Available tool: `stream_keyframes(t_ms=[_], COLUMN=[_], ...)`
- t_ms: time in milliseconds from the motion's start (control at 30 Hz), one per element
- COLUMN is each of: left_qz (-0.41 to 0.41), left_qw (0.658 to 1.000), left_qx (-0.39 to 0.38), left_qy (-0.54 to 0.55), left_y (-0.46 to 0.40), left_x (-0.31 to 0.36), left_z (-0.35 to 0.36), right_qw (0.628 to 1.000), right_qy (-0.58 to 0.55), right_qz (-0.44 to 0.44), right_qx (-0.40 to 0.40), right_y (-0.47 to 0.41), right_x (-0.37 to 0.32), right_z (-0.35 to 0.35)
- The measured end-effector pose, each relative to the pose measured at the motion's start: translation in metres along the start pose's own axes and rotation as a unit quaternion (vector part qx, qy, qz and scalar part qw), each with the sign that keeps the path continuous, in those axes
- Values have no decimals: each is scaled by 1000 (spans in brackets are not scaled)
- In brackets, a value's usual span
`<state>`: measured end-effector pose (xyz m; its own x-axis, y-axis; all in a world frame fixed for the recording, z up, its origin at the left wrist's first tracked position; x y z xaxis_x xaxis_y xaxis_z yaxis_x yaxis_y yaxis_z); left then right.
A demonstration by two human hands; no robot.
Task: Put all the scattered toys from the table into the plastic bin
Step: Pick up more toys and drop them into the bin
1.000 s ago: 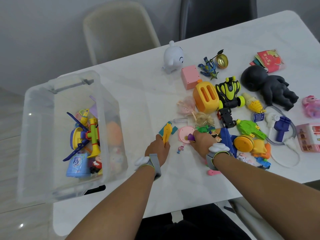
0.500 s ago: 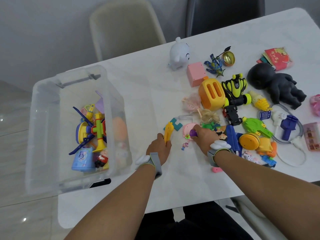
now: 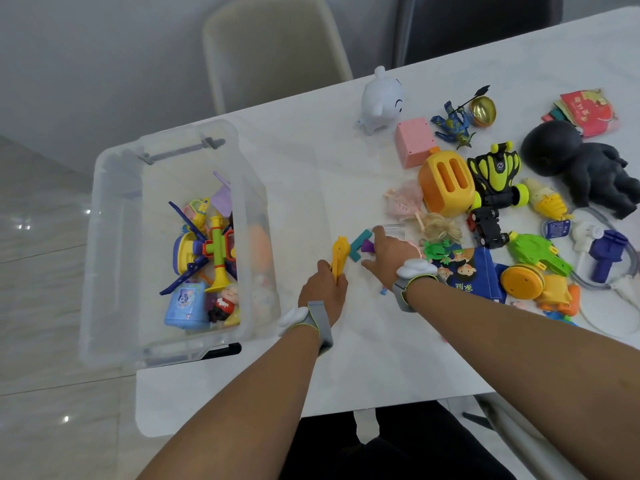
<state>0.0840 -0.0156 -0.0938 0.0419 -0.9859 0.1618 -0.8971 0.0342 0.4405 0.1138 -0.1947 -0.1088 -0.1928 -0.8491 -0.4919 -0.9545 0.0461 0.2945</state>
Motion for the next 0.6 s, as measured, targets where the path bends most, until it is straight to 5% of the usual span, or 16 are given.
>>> stream_keyframes(t_ms=[167, 400, 600], left_qz=[-20, -11, -10], left_qw=[1000, 999, 995], left_qx=[13, 33, 72], left_qy=[-3, 31, 65], left_y=[3, 3, -6], left_x=[-5, 4, 19], left_z=[-5, -19, -57], right_qw=[987, 979, 996], right_qy=[76, 148, -81], right_qz=[-60, -86, -10], right_qx=[-125, -109, 18], right_y=[-12, -17, -15], right_x=[-19, -28, -30], right_z=[10, 3, -26])
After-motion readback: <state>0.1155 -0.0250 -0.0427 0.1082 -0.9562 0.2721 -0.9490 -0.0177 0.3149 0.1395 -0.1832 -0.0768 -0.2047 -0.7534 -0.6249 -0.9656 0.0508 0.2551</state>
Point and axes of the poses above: each hand's wrist, its own y-axis away from the middle knuckle, its own z-axis out of the palm, x = y × z, the point moved 6 cm from there along -y, towards the middle knuckle, and after that the axes turned 13 degrees about -y, right-handed, at the moved point
